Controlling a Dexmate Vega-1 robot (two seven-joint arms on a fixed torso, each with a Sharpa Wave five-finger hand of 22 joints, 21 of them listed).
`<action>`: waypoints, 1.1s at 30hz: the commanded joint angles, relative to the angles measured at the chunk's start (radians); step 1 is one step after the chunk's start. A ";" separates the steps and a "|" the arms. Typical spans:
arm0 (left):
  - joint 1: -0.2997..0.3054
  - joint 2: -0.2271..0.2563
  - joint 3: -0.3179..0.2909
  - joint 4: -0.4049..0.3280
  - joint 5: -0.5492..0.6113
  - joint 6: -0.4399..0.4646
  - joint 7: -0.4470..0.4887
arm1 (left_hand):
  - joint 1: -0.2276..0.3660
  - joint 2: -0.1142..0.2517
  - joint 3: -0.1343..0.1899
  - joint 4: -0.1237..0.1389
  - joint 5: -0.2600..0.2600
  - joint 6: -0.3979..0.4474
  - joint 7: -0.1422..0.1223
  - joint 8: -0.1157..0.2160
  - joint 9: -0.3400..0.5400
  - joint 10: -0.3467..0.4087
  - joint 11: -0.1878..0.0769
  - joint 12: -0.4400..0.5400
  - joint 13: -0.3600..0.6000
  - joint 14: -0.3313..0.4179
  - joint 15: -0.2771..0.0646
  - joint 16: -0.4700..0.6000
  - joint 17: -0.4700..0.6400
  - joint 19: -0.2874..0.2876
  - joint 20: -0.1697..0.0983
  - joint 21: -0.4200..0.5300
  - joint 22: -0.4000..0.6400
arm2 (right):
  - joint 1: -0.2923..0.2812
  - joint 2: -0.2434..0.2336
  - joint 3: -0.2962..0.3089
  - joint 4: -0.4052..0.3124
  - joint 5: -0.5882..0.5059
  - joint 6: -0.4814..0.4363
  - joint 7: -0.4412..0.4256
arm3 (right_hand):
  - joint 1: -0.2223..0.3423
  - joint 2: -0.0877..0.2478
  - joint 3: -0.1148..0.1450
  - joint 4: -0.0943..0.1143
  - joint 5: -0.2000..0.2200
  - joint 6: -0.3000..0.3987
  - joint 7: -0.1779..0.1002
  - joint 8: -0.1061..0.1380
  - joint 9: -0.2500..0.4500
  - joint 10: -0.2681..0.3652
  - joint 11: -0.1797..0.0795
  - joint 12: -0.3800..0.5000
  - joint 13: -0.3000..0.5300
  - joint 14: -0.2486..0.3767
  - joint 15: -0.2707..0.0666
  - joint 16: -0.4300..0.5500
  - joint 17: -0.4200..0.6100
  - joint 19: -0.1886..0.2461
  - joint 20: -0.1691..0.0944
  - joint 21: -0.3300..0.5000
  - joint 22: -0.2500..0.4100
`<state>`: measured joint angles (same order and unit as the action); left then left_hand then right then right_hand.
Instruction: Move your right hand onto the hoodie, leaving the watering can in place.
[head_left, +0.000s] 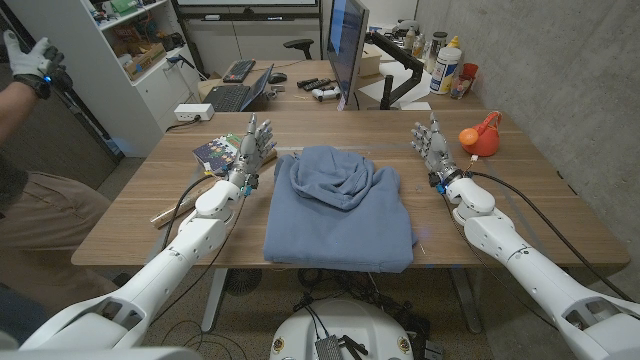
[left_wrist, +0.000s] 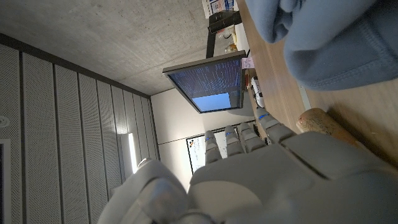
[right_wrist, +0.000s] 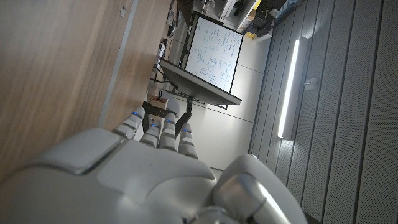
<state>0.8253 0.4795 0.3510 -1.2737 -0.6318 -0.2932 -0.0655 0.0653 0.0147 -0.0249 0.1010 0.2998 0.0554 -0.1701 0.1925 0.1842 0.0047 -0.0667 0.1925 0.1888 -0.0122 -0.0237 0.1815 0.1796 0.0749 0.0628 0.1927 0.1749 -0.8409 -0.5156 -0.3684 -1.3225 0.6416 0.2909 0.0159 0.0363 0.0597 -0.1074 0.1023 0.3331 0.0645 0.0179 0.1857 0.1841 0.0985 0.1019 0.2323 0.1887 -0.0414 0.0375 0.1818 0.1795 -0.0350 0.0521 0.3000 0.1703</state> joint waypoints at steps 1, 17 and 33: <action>0.003 -0.057 -0.068 0.025 0.048 0.007 -0.067 | 0.010 0.002 -0.001 0.005 0.006 0.001 -0.010 0.005 0.005 0.000 -0.008 0.007 0.003 -0.003 -0.010 0.005 0.003 0.008 0.001 0.004 0.005 | -0.023 -0.014 0.001 -0.052 -0.013 -0.017 -0.031 | -0.001 0.010 -0.001 0.007 0.005 0.007 0.000 0.007 0.002 0.003 0.003 0.002 0.001 0.003 0.008 0.005 0.001 0.002 0.004 0.006 0.005; 0.028 -0.076 -0.113 0.000 0.085 0.020 -0.091 | 0.011 0.003 -0.002 0.005 0.005 0.001 -0.009 0.005 0.005 0.001 -0.008 0.008 0.003 -0.007 -0.009 0.005 0.003 0.008 0.000 0.004 0.005 | -0.037 -0.022 -0.001 -0.066 -0.036 0.005 -0.041 | -0.001 0.011 -0.002 0.007 0.005 0.008 -0.001 0.007 0.002 0.003 0.002 0.001 0.001 0.002 0.008 0.005 0.001 0.006 0.004 0.001 0.005; 0.041 -0.068 -0.115 -0.028 0.101 0.024 -0.100 | 0.012 0.004 -0.003 0.004 0.004 0.000 -0.008 0.005 0.005 -0.001 -0.006 0.008 0.003 -0.020 -0.008 0.001 0.003 0.001 -0.005 0.002 0.005 | -0.071 -0.074 -0.009 -0.124 -0.121 0.010 -0.090 | 0.001 0.022 0.002 0.008 0.006 0.012 -0.003 0.008 0.002 -0.005 -0.005 -0.004 0.001 -0.021 0.003 -0.003 0.001 -0.002 -0.006 -0.012 0.006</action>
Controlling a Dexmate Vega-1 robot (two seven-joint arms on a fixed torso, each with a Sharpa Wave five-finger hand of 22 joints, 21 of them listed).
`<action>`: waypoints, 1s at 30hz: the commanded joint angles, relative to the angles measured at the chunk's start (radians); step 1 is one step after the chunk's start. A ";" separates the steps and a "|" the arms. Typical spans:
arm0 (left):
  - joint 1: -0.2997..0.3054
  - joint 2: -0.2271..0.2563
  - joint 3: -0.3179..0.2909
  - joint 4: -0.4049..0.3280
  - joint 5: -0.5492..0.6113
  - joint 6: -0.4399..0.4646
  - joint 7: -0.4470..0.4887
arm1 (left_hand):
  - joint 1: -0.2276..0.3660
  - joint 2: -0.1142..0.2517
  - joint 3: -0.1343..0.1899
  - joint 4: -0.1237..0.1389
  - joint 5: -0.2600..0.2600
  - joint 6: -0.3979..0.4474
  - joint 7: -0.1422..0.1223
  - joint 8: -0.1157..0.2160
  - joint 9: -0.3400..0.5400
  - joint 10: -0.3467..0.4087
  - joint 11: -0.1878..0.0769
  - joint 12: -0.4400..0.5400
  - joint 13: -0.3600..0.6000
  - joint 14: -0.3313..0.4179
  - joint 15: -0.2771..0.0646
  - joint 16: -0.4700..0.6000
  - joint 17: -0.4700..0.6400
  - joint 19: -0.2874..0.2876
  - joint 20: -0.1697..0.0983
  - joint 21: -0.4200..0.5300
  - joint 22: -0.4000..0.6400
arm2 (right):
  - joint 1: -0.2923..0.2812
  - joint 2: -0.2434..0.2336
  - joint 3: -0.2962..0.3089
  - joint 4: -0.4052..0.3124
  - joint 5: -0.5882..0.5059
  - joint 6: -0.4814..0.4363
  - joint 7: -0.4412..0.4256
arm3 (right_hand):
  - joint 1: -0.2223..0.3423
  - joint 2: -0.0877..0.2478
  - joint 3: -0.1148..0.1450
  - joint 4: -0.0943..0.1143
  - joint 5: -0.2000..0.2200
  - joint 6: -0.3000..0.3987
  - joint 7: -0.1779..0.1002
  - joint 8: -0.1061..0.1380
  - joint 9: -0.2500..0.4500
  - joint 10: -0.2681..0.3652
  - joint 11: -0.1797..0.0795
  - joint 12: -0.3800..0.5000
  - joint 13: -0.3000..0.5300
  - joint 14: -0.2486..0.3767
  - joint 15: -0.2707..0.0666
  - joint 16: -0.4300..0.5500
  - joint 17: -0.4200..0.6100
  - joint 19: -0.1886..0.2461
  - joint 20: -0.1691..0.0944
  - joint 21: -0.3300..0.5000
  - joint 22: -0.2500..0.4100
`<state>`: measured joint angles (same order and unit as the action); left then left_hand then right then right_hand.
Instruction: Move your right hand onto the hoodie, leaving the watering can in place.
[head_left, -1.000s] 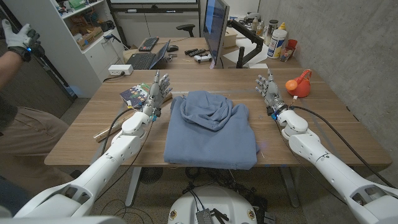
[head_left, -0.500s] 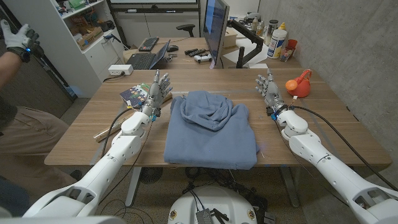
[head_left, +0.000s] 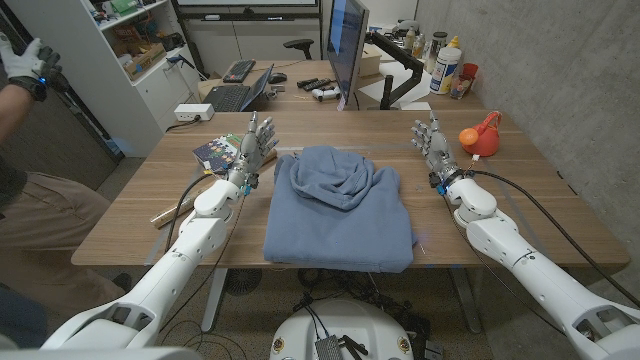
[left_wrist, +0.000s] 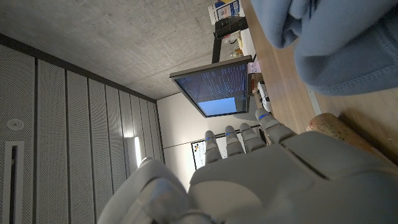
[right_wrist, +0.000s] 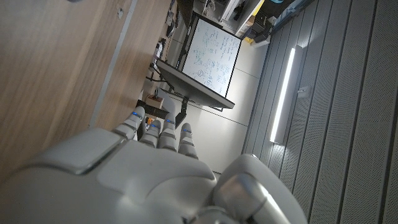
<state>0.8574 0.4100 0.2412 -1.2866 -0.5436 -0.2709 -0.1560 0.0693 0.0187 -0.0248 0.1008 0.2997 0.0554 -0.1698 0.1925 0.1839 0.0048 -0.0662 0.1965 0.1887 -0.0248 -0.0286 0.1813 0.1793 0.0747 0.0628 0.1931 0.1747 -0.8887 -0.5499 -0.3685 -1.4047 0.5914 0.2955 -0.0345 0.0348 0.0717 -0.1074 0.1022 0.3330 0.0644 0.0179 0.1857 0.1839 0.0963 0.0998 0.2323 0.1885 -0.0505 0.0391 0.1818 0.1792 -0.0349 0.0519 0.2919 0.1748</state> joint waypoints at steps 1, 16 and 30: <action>0.008 0.002 -0.005 -0.014 0.014 0.002 -0.011 | 0.008 0.001 -0.003 0.004 0.004 -0.001 -0.009 0.004 0.005 -0.001 -0.007 0.004 0.003 -0.008 -0.003 0.002 0.003 0.001 -0.005 0.002 0.005 | -0.025 -0.044 -0.010 -0.048 -0.076 0.002 -0.043 | 0.003 0.012 0.003 0.008 0.006 0.012 -0.005 0.008 0.002 -0.003 -0.003 -0.004 0.001 -0.014 0.001 -0.003 0.002 -0.005 -0.009 -0.006 0.001; 0.004 0.002 -0.014 0.006 0.012 -0.001 -0.021 | 0.009 0.001 -0.004 0.003 0.003 -0.002 -0.008 0.004 0.005 -0.002 -0.007 0.004 0.003 -0.011 -0.003 0.003 0.003 -0.002 -0.005 0.001 0.005 | -0.009 -0.067 -0.046 -0.094 -0.197 -0.043 -0.119 | 0.003 0.018 0.004 0.010 0.006 0.006 -0.007 0.005 0.002 -0.010 -0.005 -0.007 0.001 -0.031 -0.001 -0.006 0.002 -0.017 -0.012 -0.018 0.001; -0.003 0.010 -0.021 0.014 0.016 0.011 -0.029 | 0.009 0.002 -0.006 0.002 0.002 -0.001 -0.008 0.004 0.005 0.005 -0.008 0.007 0.003 -0.013 -0.004 0.003 0.003 -0.004 -0.006 0.001 0.005 | -0.004 -0.102 -0.072 -0.154 -0.321 -0.109 -0.190 | 0.004 0.021 0.005 0.010 0.006 0.007 -0.010 0.006 0.002 -0.011 -0.008 -0.007 0.001 -0.038 -0.007 -0.006 0.001 -0.019 -0.014 -0.025 0.002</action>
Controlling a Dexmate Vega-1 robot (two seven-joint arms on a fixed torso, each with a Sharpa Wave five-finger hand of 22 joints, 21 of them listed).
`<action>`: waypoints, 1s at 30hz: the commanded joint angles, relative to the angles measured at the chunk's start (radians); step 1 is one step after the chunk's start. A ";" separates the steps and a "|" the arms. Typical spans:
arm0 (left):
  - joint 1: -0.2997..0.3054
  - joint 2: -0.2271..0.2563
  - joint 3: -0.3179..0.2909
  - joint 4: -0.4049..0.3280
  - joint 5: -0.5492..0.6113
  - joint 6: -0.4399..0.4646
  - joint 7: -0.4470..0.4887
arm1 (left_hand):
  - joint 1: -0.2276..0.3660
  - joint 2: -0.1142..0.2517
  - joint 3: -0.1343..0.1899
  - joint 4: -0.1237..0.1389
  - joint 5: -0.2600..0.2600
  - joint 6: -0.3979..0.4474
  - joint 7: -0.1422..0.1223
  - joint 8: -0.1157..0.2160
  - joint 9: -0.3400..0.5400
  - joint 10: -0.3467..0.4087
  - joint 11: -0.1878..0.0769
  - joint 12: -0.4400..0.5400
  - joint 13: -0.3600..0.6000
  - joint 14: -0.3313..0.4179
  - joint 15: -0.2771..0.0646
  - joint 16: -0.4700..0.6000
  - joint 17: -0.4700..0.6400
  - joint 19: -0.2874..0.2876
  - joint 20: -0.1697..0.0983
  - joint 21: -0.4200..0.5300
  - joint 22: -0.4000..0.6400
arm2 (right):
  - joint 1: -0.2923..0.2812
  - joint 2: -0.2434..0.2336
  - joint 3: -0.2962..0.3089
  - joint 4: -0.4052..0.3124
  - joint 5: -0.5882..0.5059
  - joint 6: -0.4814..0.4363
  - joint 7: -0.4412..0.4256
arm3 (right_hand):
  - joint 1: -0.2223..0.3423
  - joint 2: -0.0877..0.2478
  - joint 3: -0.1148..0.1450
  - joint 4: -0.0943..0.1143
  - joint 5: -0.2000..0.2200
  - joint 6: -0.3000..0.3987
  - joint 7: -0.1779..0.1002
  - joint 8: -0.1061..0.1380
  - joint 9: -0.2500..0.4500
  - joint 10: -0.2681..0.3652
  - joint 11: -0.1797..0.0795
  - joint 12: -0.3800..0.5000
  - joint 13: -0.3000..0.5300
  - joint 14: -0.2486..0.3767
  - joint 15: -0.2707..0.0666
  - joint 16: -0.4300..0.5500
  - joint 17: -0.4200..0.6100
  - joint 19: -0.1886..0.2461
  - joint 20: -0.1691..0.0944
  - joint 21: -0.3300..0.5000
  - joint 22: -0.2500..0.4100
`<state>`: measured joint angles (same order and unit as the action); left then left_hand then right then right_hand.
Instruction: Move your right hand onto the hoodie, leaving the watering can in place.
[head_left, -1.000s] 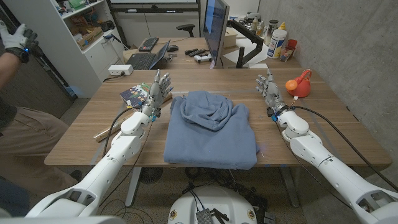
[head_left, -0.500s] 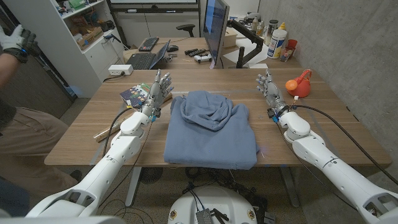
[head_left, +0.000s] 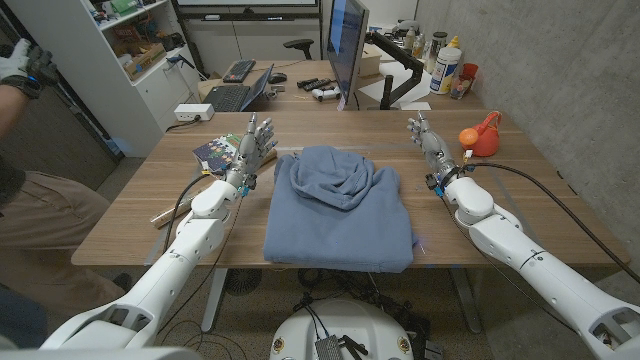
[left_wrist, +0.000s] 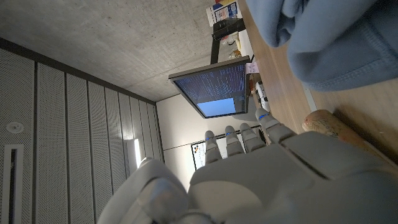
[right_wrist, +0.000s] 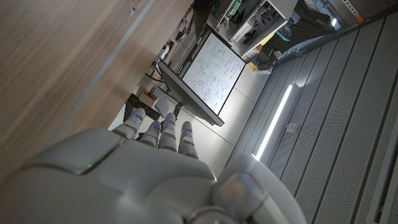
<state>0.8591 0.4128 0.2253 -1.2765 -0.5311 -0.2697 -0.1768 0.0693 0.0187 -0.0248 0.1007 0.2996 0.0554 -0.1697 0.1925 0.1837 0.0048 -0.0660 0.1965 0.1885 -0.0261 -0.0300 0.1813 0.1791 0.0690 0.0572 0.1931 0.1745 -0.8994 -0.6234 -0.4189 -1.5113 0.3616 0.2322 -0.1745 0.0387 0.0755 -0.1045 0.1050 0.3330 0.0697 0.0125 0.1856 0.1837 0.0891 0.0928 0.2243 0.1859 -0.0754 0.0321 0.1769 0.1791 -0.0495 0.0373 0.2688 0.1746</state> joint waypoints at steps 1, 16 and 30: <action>-0.004 0.007 -0.005 0.004 0.004 0.010 -0.008 | 0.009 0.002 -0.006 0.002 0.002 -0.001 -0.008 0.004 0.005 0.006 -0.009 0.008 0.003 -0.012 -0.003 0.003 0.003 0.002 0.000 0.001 0.005 | 0.006 -0.031 -0.023 -0.050 -0.098 -0.048 -0.054 | 0.000 0.017 0.002 0.007 0.006 0.001 -0.005 0.006 0.002 -0.004 -0.001 0.000 0.004 -0.015 0.000 -0.001 0.001 -0.005 0.000 -0.002 0.002; 0.011 0.020 -0.012 -0.014 0.001 0.018 -0.006 | 0.010 0.003 -0.007 0.002 0.001 -0.002 -0.008 0.004 0.005 -0.001 -0.007 0.005 0.003 -0.018 -0.004 0.003 0.003 0.000 -0.001 0.002 0.006 | -0.015 -0.070 -0.031 -0.123 -0.183 -0.099 -0.098 | 0.001 0.019 0.003 0.007 0.006 0.001 -0.006 0.006 0.002 -0.006 -0.002 -0.001 0.003 -0.022 -0.005 -0.001 0.001 -0.010 -0.001 -0.010 0.002; 0.002 0.025 -0.010 -0.010 0.003 0.015 -0.020 | 0.009 0.003 -0.009 0.001 0.000 -0.002 -0.008 0.004 0.005 -0.001 -0.006 0.005 0.003 -0.020 -0.002 0.004 0.003 -0.001 0.000 0.002 0.005 | -0.036 -0.076 -0.031 -0.158 -0.217 -0.092 -0.113 | 0.003 0.021 0.004 0.007 0.006 0.001 -0.007 0.006 0.002 -0.009 -0.004 -0.002 0.003 -0.026 -0.006 0.000 0.001 -0.012 -0.002 -0.016 0.002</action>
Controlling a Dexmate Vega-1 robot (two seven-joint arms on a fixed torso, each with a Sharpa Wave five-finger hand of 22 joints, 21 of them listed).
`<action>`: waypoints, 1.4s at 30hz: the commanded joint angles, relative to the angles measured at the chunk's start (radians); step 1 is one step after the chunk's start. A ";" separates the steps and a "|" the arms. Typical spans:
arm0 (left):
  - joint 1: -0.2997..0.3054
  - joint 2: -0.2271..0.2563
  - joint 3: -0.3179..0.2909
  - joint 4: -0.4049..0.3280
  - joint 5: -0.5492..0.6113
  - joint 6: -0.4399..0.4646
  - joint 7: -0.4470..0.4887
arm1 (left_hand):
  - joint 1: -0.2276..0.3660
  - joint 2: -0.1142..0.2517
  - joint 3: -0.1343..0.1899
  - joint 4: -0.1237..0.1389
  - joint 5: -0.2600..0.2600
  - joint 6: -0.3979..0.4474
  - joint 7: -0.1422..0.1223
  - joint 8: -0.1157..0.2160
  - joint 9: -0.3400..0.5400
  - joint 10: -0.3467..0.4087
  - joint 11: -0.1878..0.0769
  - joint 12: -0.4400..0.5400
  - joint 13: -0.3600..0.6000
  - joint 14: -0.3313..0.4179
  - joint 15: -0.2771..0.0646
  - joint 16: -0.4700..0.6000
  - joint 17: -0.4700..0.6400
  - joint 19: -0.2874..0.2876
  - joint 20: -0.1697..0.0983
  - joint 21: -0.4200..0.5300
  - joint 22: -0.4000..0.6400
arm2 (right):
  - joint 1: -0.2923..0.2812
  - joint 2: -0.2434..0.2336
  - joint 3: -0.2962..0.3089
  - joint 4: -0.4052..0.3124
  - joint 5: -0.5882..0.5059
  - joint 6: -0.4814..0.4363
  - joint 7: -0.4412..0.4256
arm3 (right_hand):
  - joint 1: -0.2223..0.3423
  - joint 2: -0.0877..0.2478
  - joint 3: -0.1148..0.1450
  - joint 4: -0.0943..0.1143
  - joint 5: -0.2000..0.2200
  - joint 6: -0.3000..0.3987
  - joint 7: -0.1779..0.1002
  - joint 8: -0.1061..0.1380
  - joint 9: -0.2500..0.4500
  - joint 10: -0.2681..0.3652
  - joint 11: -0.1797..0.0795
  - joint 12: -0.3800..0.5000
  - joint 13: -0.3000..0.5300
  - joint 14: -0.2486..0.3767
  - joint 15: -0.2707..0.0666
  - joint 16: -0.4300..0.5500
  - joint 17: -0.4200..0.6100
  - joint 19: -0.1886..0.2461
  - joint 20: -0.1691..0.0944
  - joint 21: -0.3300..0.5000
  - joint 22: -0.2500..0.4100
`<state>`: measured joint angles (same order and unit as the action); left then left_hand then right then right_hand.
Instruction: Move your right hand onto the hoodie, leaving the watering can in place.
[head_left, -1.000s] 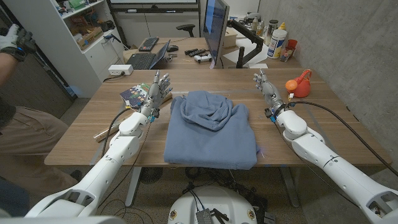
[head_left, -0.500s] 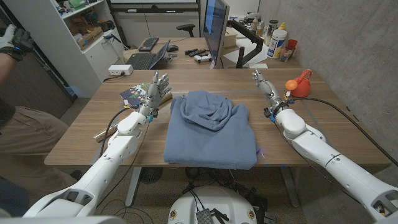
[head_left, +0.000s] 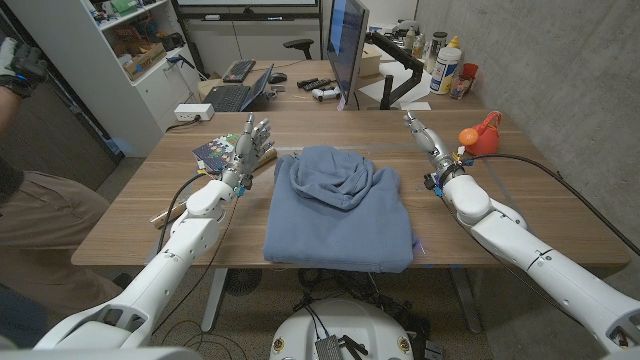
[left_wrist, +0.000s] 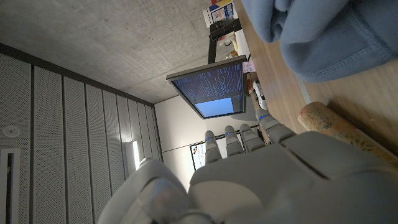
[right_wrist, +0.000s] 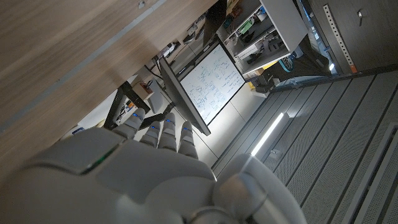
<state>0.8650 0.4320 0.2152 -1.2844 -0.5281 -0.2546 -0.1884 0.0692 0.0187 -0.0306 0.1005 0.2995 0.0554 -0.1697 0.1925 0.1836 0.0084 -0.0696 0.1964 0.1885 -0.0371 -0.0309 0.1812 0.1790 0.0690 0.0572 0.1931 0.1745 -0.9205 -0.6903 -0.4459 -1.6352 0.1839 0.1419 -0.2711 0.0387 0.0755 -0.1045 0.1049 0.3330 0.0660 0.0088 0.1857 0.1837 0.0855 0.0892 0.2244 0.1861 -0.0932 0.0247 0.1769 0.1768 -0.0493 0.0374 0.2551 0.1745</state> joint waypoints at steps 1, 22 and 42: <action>-0.005 0.006 0.000 -0.003 0.000 0.000 -0.007 | 0.009 0.003 -0.003 0.001 0.000 -0.001 -0.008 0.005 0.006 -0.004 -0.002 0.005 0.003 -0.009 -0.001 0.004 0.003 -0.001 -0.001 0.002 0.006 | -0.014 -0.010 -0.009 -0.035 -0.049 -0.001 -0.016 | 0.003 0.021 0.005 0.007 0.006 0.005 -0.004 0.006 0.002 -0.005 0.000 -0.002 0.003 -0.009 0.001 0.000 0.003 -0.012 -0.002 -0.003 0.002; -0.008 0.009 0.011 -0.016 0.008 0.006 -0.002 | 0.009 0.003 -0.006 0.001 -0.002 -0.001 -0.007 0.005 0.005 -0.004 -0.002 0.006 0.003 -0.010 -0.001 0.005 0.003 -0.001 -0.002 0.003 0.006 | -0.066 -0.037 -0.032 -0.117 -0.145 0.010 -0.025 | 0.009 0.025 0.008 0.004 0.008 0.004 -0.007 0.006 0.002 -0.007 -0.002 -0.002 0.003 -0.012 -0.001 0.002 0.002 -0.010 -0.003 -0.011 0.002; -0.009 0.005 0.014 -0.012 0.009 0.009 -0.004 | 0.009 0.004 -0.008 0.000 -0.003 -0.002 -0.007 0.004 0.005 -0.005 -0.001 0.006 0.003 -0.013 0.000 0.005 0.003 -0.004 -0.003 0.002 0.006 | -0.103 -0.086 -0.022 -0.222 -0.280 -0.053 -0.059 | 0.017 0.025 0.012 0.000 0.009 0.012 -0.012 0.009 0.002 -0.005 -0.009 -0.001 0.003 -0.018 -0.006 0.001 0.002 -0.014 -0.003 -0.020 0.002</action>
<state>0.8569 0.4392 0.2280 -1.2996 -0.5204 -0.2445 -0.1902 0.0692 0.0187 -0.0336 0.0974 0.2992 0.0554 -0.1696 0.1924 0.1836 0.0083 -0.0695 0.1964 0.1884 -0.0370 -0.0308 0.1812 0.1789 0.0691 0.0572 0.1931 0.1744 -1.0060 -0.7597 -0.4729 -1.8175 -0.0463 0.1083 -0.3203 0.0480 0.0847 -0.0959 0.1049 0.3363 0.0716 0.0033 0.1856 0.1836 0.0819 0.0857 0.2244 0.1863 -0.0984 0.0194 0.1769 0.1770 -0.0583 0.0358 0.2359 0.1744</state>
